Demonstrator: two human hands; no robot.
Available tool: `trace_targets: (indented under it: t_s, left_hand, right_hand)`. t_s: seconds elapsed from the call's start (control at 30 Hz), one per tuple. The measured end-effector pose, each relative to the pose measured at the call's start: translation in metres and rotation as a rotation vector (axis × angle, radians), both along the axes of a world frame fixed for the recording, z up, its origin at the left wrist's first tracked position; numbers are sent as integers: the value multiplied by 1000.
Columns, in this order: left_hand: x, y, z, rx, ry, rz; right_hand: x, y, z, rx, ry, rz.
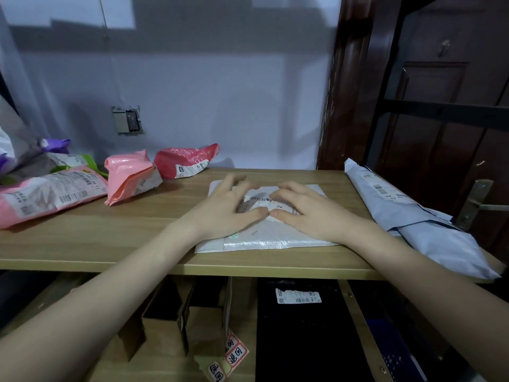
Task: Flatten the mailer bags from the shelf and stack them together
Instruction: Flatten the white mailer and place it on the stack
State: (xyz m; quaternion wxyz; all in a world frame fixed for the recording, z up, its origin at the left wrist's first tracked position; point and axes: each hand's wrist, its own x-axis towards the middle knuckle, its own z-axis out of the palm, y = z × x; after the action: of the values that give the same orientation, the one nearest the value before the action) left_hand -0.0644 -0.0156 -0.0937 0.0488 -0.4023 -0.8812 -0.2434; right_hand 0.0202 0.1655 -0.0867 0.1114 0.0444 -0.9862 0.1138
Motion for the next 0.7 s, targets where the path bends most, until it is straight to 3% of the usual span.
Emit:
trace_targets:
  t_s: [0.07,0.13,0.23,0.37,0.47,0.6,0.7]
  left_hand:
    - [4,-1,3,-15,140,51]
    - [12,-7,7,67,205,65]
    - [27,-24,6,154,98,-54]
    - [56,-44,1,-86,-37,-255]
    - [71,-44,-10,-106,79,-290]
    - [101,-45,0,34,254,-268]
    - [135,-47,16,128,395,-211]
  right_hand:
    - [7,-3,1,115,136,12]
    - [18,-8,1,101,193,27]
    - [40,-16,2,8,138,73]
    - [64,-20,0,60,-6,97]
    - [81,-19,-4,71,-36,119]
    - [107,-15,-9,160,27,141]
    - [126,-11,-11,80,117,184]
